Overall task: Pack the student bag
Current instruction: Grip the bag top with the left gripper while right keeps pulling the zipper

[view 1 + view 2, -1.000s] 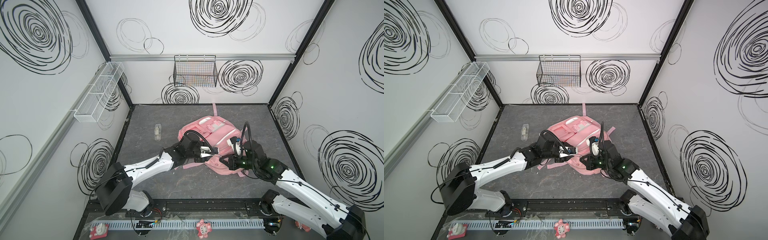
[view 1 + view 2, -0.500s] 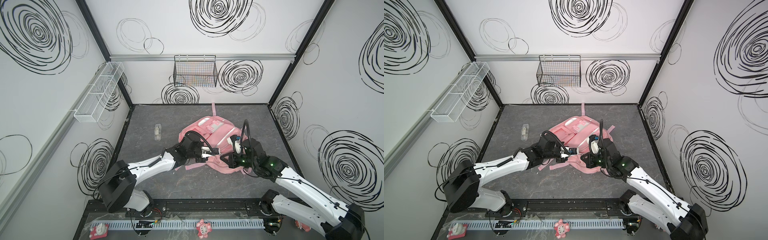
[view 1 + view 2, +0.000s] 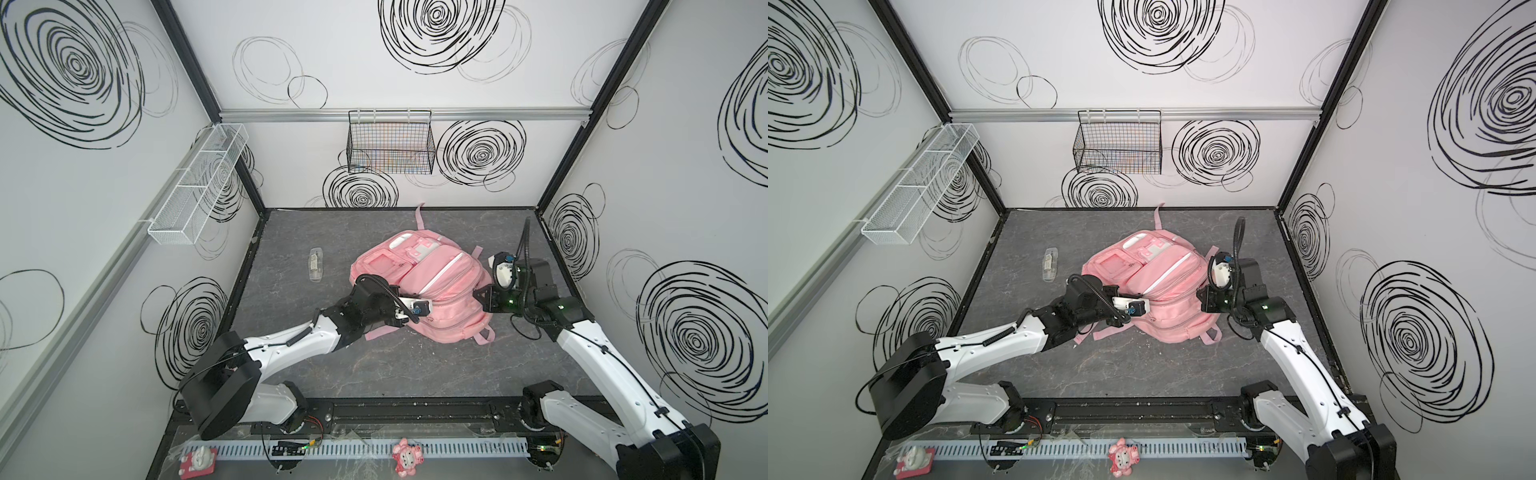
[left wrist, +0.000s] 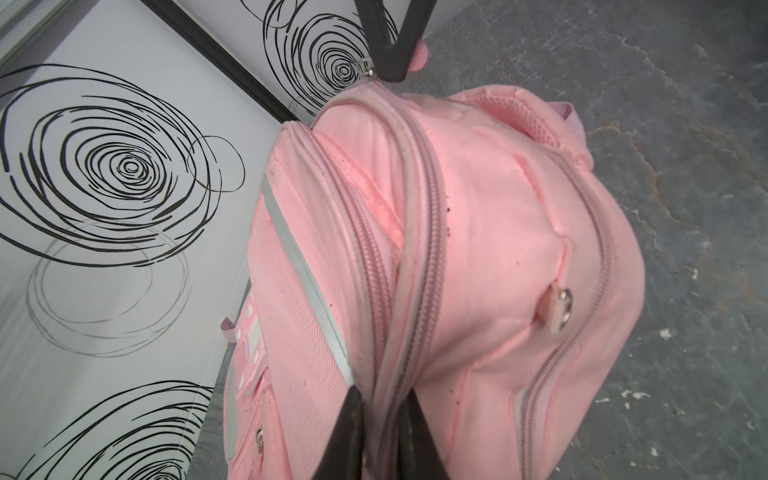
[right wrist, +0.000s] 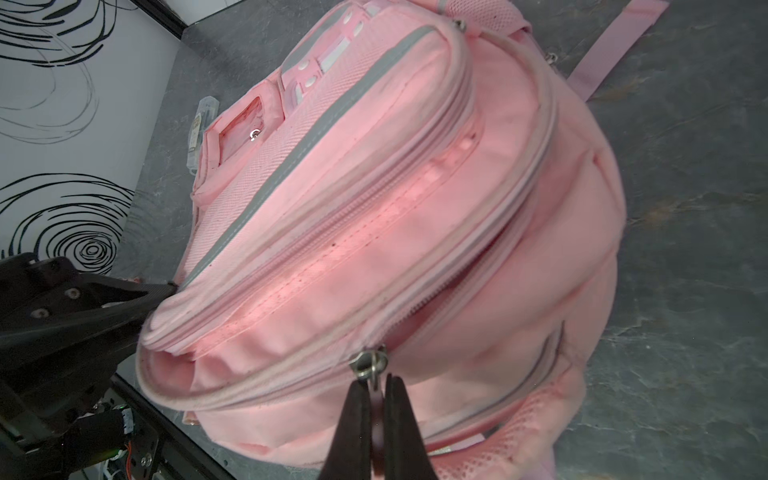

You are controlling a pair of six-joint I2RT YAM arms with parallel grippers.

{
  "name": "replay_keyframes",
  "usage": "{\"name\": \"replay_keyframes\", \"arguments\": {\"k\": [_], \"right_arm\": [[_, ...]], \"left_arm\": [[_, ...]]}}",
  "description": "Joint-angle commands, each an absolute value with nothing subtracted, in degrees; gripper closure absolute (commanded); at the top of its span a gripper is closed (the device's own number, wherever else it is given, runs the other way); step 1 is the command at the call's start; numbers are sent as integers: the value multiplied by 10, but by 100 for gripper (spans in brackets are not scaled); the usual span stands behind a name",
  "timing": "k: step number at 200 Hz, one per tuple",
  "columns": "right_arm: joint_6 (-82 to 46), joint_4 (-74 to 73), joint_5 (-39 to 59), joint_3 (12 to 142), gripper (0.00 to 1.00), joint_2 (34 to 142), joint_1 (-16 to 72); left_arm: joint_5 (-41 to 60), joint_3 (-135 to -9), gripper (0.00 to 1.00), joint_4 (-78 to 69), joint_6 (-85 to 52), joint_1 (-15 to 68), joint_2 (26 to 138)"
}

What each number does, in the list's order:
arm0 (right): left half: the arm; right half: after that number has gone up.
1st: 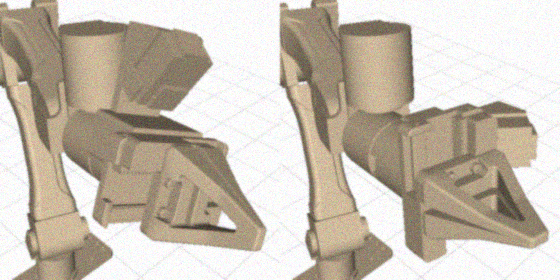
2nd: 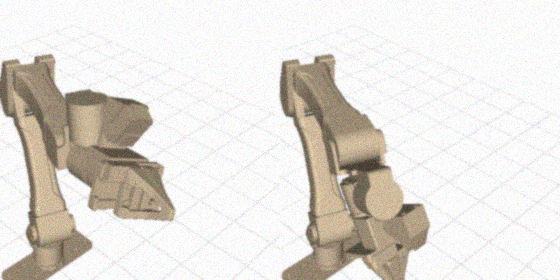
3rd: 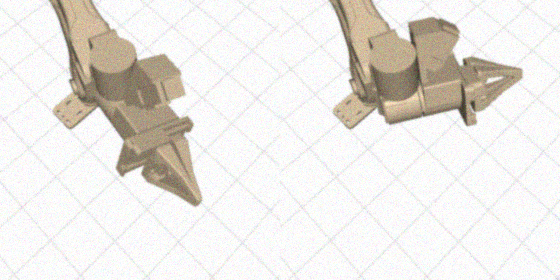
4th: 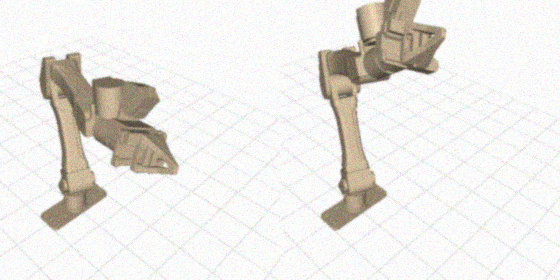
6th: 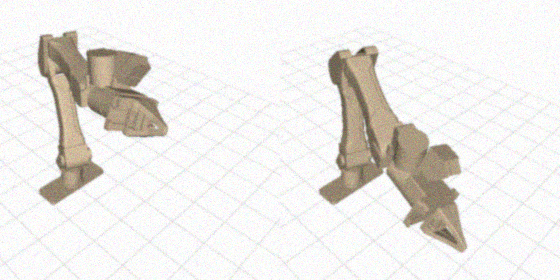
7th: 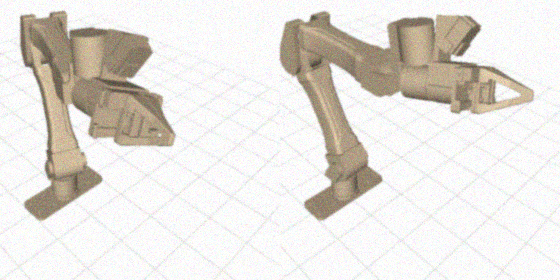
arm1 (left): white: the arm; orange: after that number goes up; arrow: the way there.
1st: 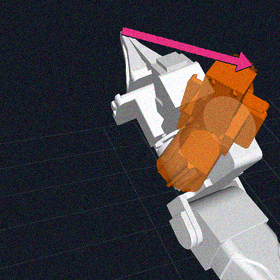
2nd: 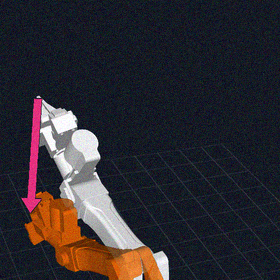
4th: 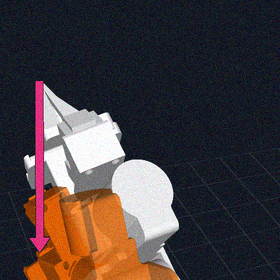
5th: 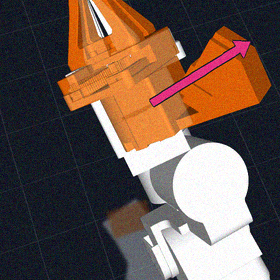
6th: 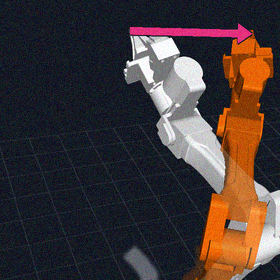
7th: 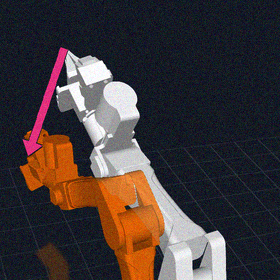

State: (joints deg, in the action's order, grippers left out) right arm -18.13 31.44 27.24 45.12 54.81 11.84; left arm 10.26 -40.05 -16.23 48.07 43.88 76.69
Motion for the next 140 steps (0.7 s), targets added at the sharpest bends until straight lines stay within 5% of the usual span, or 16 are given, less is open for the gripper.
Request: {"name": "replay_keyframes", "arguments": {"k": [1, 17, 31, 81, 140], "right_arm": [[-172, 282, 279, 437, 100, 531, 90], [-210, 244, 345, 417, 100, 524, 102], [-244, 212, 371, 404, 100, 516, 126], [-339, 135, 344, 392, 100, 496, 250], [-365, 106, 341, 390, 100, 488, 295]], "left_arm": [[-16, -413, 76, -128, 488, 423, 744], [-5, -439, 40, -94, 475, 439, 735], [9, -455, 26, -75, 456, 462, 726], [56, -470, 34, -82, 376, 553, 723], [6, -475, 46, -88, 346, 556, 774]]}}
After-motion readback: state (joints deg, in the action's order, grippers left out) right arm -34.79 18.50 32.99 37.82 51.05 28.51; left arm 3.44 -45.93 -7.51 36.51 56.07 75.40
